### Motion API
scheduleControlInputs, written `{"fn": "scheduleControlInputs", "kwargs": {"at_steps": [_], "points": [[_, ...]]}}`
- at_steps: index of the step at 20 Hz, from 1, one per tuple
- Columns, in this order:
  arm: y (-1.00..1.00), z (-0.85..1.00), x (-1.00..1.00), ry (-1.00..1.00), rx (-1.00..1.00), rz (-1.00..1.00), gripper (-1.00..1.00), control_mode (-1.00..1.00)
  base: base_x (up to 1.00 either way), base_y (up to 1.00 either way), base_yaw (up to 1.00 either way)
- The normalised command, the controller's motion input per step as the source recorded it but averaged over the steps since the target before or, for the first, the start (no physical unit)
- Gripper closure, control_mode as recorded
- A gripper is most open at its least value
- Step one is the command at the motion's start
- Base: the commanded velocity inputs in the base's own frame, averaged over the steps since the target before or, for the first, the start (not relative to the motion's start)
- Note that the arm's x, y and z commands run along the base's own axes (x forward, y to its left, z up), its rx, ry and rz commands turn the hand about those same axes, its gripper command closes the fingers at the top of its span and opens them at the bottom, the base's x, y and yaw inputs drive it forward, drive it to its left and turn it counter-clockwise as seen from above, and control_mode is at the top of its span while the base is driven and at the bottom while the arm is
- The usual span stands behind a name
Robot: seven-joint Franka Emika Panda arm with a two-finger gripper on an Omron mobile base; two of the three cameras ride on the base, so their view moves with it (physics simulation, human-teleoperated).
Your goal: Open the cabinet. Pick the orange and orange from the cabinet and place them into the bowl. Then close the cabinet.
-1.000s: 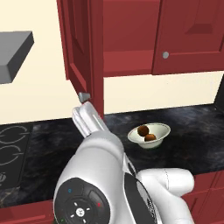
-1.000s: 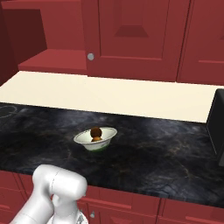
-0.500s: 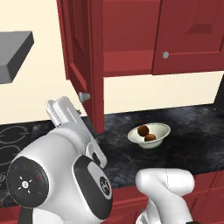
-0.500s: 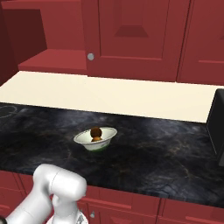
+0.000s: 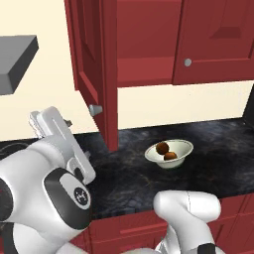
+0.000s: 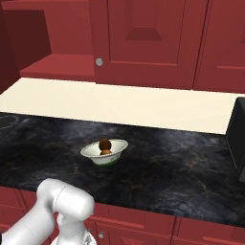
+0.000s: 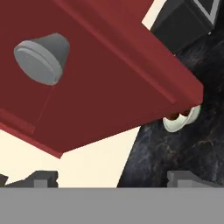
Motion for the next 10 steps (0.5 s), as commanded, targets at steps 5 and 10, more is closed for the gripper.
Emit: {"fn": "scheduleControlInputs", "kwargs": {"at_steps": [5, 10], "points": [[0.07, 0.00, 0.29, -0.16, 0.00, -0.02, -1.00, -1.00, 0.00, 0.00, 0.00], [0.00, 0.05, 0.38, -0.11, 0.00, -0.04, -1.00, -1.00, 0.00, 0.00, 0.00]]}}
